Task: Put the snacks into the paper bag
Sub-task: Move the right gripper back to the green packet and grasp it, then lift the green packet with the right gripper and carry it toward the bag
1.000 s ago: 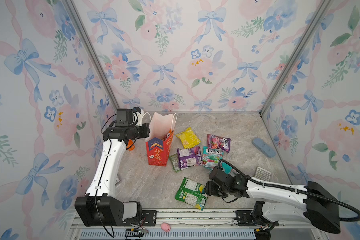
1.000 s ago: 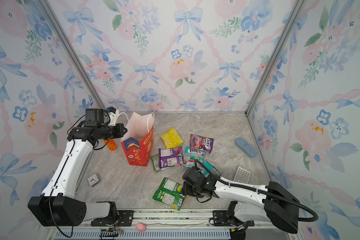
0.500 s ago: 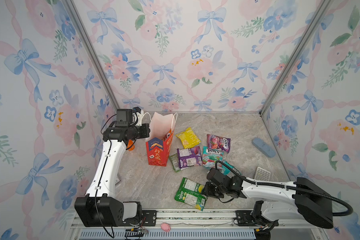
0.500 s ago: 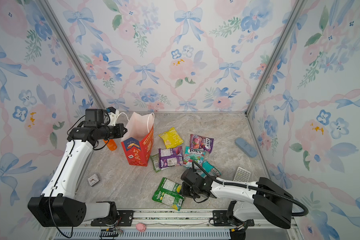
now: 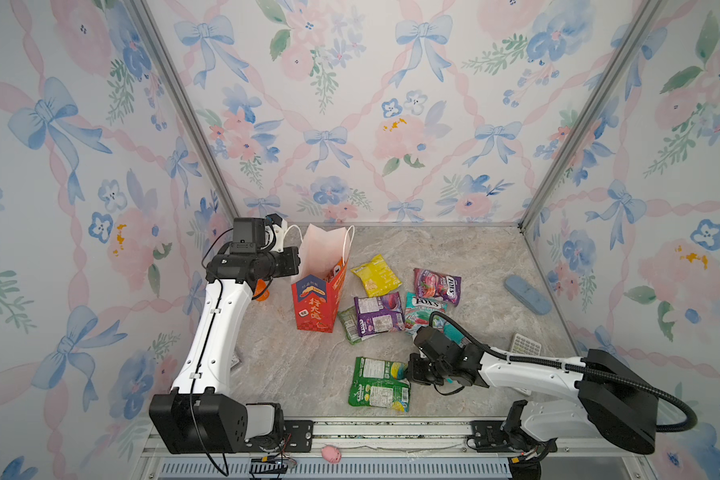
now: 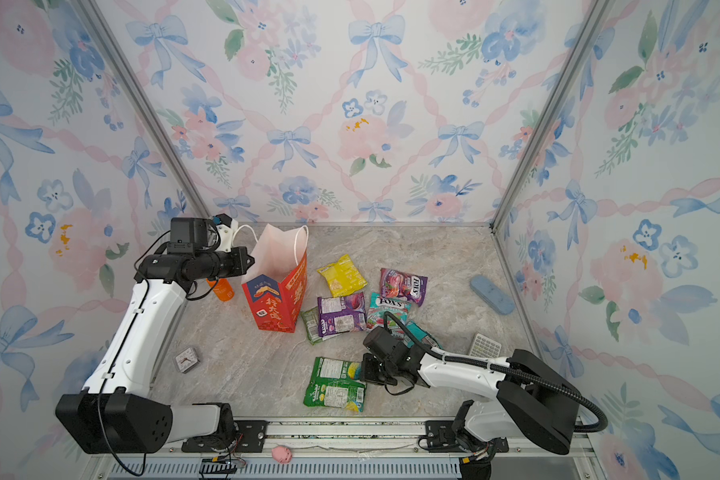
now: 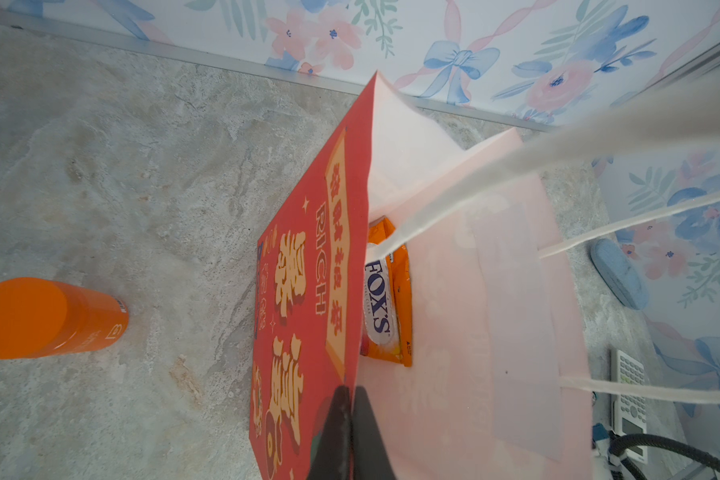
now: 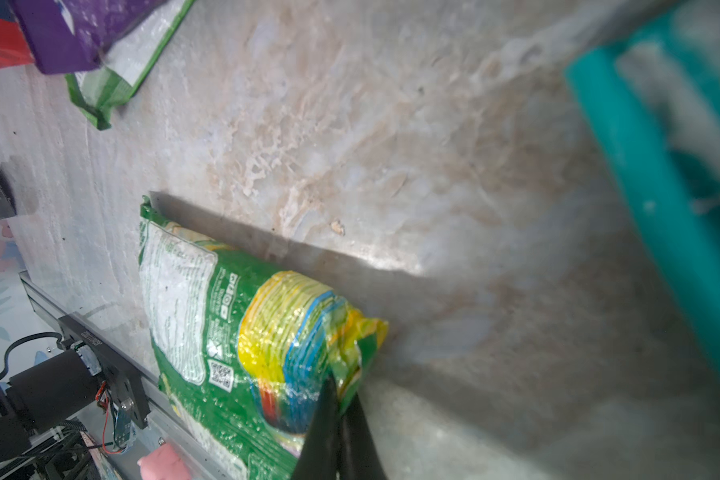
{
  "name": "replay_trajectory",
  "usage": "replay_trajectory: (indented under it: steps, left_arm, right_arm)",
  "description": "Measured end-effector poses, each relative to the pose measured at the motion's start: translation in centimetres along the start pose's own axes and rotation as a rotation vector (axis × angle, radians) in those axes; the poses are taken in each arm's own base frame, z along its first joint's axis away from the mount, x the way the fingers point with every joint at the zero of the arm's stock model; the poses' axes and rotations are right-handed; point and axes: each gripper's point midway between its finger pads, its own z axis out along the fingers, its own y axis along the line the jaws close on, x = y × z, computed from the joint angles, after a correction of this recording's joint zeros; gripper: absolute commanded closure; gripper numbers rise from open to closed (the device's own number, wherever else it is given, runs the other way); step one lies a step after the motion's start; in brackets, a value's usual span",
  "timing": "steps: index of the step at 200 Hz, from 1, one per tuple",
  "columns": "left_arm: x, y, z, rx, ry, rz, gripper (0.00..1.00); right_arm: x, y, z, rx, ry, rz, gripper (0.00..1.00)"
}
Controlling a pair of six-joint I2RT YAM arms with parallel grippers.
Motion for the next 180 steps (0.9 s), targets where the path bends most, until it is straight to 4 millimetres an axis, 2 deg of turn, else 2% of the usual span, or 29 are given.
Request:
replay_trajectory:
  steps: [26, 65, 100, 180]
  left_arm:
    - [0.0, 0.0, 0.0, 0.0, 0.001, 0.0, 1.0]
    - [0.0, 0.0, 0.0, 0.0, 0.001, 0.0, 1.0]
    - [0.0, 0.0, 0.0, 0.001, 0.001, 0.0, 1.0]
    - [0.1, 0.0, 0.1, 0.001, 0.001, 0.0, 1.0]
  right_arm:
    - [-1.3, 0.4, -0.4, -0.004, -0.032, -0.017, 1.0]
    - [-3.9, 3.8, -2.3, -0.04, -0.095, -0.108, 1.0]
    - [-6.7, 5.8, -4.3, -0.044, -0.158, -0.188, 1.0]
    - [-10.8, 8.1, -8.6, -0.022, -0.24, -0.339, 1.0]
